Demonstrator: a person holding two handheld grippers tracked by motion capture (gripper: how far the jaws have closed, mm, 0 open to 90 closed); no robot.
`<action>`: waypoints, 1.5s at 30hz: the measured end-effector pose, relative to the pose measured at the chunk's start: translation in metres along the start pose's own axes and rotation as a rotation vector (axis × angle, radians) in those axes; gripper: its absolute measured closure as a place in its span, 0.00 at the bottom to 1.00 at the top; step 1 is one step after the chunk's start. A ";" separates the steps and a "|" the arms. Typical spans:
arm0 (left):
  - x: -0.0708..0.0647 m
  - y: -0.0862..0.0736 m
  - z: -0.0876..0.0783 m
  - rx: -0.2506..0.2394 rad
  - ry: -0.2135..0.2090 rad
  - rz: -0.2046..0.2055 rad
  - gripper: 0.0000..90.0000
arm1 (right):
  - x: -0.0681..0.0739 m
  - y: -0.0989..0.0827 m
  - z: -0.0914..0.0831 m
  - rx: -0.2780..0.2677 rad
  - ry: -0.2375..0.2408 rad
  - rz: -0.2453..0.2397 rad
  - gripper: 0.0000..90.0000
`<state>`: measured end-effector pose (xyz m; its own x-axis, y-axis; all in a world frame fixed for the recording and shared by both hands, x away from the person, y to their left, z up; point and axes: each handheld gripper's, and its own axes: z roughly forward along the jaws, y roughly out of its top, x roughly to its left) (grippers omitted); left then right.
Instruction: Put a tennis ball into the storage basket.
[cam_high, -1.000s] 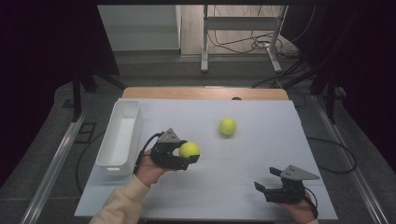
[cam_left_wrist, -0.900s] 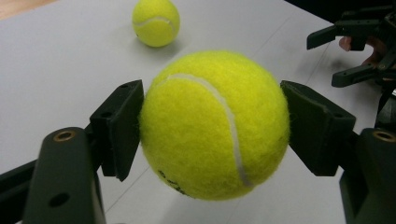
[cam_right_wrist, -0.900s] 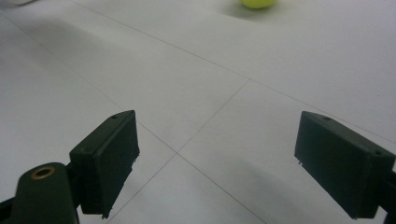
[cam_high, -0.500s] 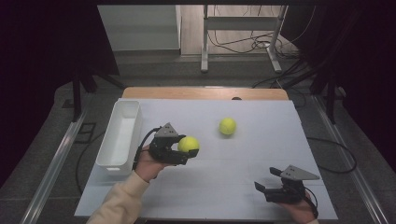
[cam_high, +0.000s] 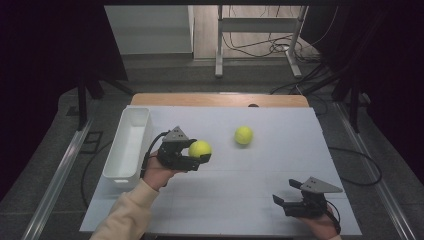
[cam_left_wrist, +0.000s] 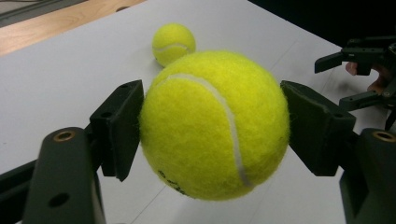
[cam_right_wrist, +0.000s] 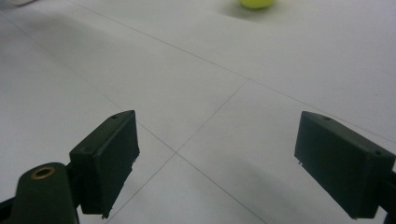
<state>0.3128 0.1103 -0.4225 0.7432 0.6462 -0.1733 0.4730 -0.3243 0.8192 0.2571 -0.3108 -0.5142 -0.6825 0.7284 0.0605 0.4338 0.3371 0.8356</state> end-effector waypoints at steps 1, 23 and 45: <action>0.001 0.000 0.000 -0.001 0.002 -0.002 0.29 | 0.000 0.000 0.000 0.000 0.000 0.000 0.16; 0.020 0.010 -0.006 -0.009 0.052 -0.018 0.29 | 0.000 0.000 0.000 0.001 -0.003 0.001 0.16; 0.036 0.012 -0.012 -0.015 0.096 -0.042 0.29 | 0.000 0.000 -0.001 -0.003 0.001 0.002 0.16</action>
<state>0.3395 0.1375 -0.4120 0.6739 0.7223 -0.1554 0.4954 -0.2858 0.8203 0.2565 -0.3109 -0.5138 -0.6820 0.7286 0.0628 0.4333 0.3334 0.8373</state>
